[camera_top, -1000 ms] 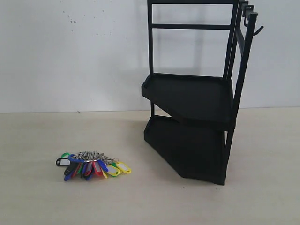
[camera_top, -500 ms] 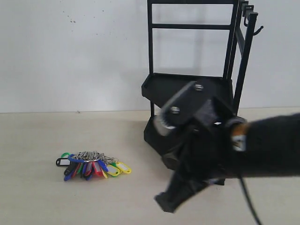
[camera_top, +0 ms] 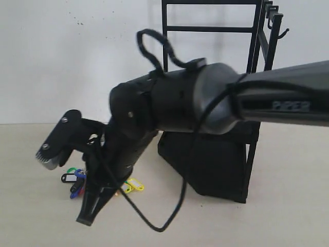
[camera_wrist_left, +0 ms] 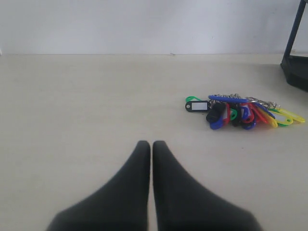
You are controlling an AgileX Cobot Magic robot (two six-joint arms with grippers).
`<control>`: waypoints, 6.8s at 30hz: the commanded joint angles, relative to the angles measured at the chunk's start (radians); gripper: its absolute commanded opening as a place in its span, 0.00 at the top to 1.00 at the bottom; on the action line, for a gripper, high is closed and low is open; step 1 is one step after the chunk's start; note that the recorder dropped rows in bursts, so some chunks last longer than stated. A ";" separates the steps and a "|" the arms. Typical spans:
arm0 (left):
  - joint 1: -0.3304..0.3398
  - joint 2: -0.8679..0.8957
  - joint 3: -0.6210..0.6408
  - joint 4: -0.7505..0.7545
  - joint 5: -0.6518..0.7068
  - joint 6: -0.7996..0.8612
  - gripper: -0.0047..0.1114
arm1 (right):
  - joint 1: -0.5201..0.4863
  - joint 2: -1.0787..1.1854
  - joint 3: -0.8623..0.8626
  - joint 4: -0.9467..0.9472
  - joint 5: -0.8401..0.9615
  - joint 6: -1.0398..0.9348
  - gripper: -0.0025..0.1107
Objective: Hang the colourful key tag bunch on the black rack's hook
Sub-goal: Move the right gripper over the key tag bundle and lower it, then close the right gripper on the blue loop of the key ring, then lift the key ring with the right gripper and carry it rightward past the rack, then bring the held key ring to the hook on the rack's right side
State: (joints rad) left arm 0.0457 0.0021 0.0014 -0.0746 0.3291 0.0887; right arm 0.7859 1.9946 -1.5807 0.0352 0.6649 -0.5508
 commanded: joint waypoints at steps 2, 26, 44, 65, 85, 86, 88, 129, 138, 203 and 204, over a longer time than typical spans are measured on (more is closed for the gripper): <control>0.002 -0.002 -0.001 -0.007 -0.015 -0.010 0.92 | 0.039 0.098 -0.140 -0.074 -0.026 0.025 0.98; 0.002 -0.002 -0.001 -0.007 -0.015 -0.010 0.92 | 0.011 0.352 -0.502 -0.146 0.080 0.056 0.70; 0.002 -0.002 -0.001 -0.007 -0.015 -0.010 0.92 | -0.056 0.425 -0.502 -0.208 -0.062 0.142 0.53; 0.002 -0.002 -0.001 -0.007 -0.015 -0.010 0.92 | -0.059 0.518 -0.502 -0.120 -0.183 0.108 0.90; 0.002 -0.002 -0.001 -0.007 -0.015 -0.010 0.92 | -0.059 0.243 -0.588 -0.093 0.083 0.337 0.98; 0.002 -0.002 -0.001 -0.007 -0.015 -0.010 0.92 | -0.059 0.218 -0.588 -0.093 0.107 0.354 0.98; 0.002 -0.002 -0.001 -0.007 -0.015 -0.010 0.92 | -0.059 0.174 -0.588 -0.091 0.153 0.366 0.98; 0.002 -0.002 -0.001 -0.007 -0.015 -0.010 0.92 | -0.059 -0.610 0.055 -0.478 0.503 0.693 0.98; 0.002 -0.002 -0.001 -0.007 -0.015 -0.010 0.92 | -0.057 -0.663 0.057 -0.152 0.350 0.512 0.98; 0.002 -0.002 -0.001 -0.007 -0.015 -0.010 0.92 | -0.057 -0.946 0.755 -1.591 0.307 1.831 0.98; 0.002 -0.002 -0.001 -0.007 -0.015 -0.010 0.92 | -0.077 -0.933 0.755 -1.593 0.307 1.838 0.98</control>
State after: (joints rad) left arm 0.0457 0.0021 0.0014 -0.0746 0.3291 0.0887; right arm 0.7439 1.0333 -0.8257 -1.4954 0.9721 1.2613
